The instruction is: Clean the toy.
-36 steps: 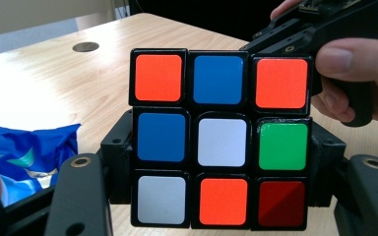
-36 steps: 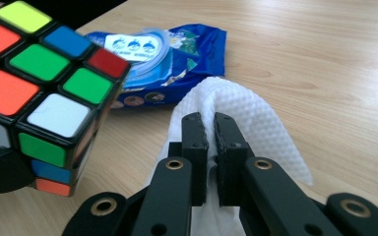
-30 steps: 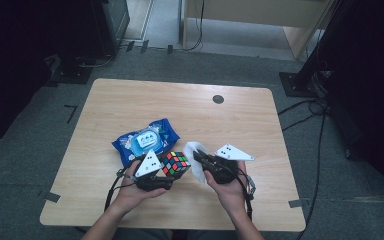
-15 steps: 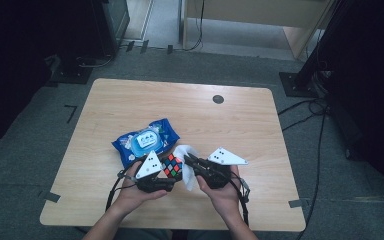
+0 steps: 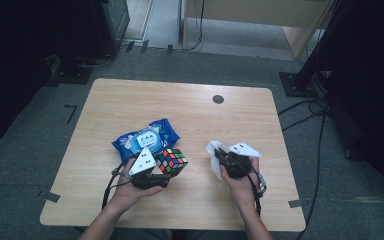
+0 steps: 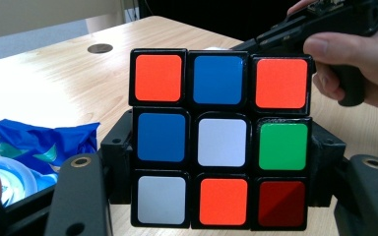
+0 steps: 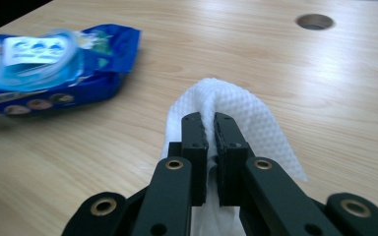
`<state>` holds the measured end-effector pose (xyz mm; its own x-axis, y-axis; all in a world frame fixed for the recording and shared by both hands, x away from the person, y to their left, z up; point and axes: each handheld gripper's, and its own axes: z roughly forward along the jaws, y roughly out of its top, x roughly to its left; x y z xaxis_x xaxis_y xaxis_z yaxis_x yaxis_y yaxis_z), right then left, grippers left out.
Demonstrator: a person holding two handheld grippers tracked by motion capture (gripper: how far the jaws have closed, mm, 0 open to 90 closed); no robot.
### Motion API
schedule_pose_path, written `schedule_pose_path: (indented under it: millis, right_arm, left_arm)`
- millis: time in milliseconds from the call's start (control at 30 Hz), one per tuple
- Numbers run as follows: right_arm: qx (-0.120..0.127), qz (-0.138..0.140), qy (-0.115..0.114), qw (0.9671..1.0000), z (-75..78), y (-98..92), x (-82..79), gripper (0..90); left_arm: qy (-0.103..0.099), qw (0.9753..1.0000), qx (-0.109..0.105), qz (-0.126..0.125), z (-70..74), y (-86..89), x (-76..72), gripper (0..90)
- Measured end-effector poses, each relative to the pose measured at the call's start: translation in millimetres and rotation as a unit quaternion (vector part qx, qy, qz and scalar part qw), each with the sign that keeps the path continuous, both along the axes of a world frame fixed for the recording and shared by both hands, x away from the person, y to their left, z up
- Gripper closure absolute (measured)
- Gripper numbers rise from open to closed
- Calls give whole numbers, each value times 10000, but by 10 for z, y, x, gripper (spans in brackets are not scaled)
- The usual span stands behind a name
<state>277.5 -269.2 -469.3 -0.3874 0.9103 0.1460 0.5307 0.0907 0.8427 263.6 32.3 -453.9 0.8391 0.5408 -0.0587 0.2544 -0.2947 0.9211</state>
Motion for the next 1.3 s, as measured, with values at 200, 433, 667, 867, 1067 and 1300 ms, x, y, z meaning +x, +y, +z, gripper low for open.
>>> schedule_pose_path:
  millis: [200, 433, 667, 867, 1067, 1300]
  right_arm:
    - [-200, -111, 289, 9993, -115, -57, 60, 773]
    - [91, -282, 44, 9996, 29, -22, 16, 490]
    - [1178, 438, 115, 9920, 371, 327, -179, 329]
    - [1901, 1068, 569, 9743, 479, 630, -290, 271]
    - [1663, 1119, 981, 9748, 335, 786, -254, 266]
    - [1885, 1066, 1206, 9688, 265, 791, -206, 313]
  left_arm:
    - [3, 10000, 19, 1, -5, -13, -1, 339]
    - [30, 10000, 24, 24, -22, -14, 10, 339]
    - [6, 9999, 89, 99, -42, -30, 11, 339]
    - [-110, 9993, 312, 161, -83, -134, -36, 339]
    - [-273, 9987, 410, 118, -75, -205, -91, 339]
    - [-315, 9985, 429, 116, -85, -217, -98, 339]
